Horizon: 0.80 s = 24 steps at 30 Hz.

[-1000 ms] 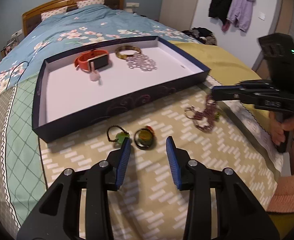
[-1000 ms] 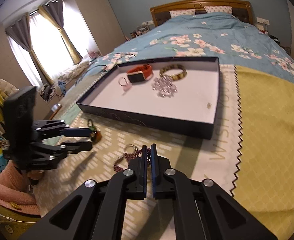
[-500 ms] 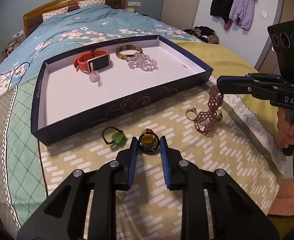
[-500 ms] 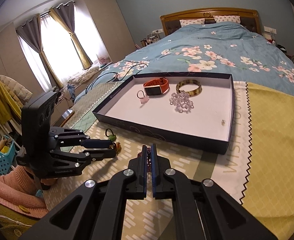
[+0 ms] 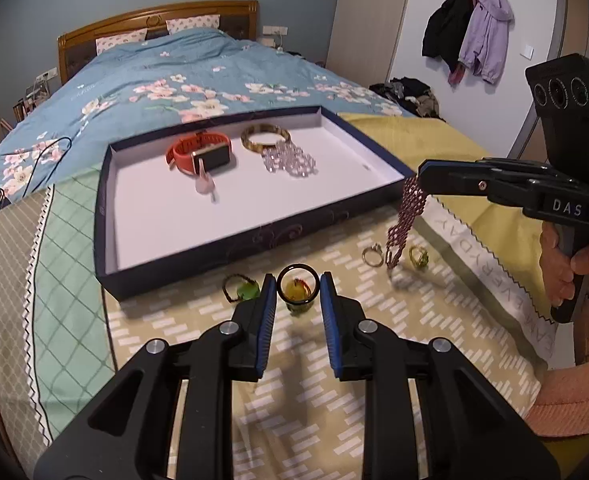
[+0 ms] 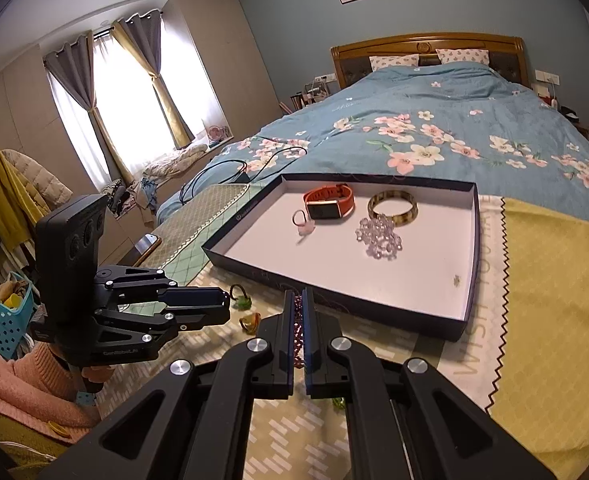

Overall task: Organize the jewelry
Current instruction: 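Lift the beaded necklace with the right tool while the left tool grasps and lifts the black ring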

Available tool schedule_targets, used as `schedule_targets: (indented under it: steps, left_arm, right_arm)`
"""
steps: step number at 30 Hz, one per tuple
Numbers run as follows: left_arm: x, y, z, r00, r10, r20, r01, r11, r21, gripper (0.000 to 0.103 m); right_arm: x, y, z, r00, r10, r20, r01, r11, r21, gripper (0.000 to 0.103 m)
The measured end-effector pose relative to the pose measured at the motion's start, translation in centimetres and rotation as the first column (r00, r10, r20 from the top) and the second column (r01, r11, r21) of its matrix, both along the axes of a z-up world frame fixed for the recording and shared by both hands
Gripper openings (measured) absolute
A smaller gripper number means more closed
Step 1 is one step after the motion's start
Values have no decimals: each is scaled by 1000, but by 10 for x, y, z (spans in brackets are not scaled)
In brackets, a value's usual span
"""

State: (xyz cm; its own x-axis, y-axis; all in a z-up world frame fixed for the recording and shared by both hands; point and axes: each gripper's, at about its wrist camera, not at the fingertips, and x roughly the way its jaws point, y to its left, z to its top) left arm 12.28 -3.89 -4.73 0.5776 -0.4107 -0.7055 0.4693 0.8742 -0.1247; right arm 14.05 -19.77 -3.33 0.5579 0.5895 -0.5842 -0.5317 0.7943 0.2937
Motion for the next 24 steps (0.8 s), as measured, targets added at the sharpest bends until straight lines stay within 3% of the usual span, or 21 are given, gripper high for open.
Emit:
schedule_targets:
  steps: [24]
  left_arm:
    - [24, 6, 26, 998, 38, 59, -37, 999, -12, 23]
  right_arm:
    - [36, 8, 26, 997, -26, 68, 25, 1000, 13, 2]
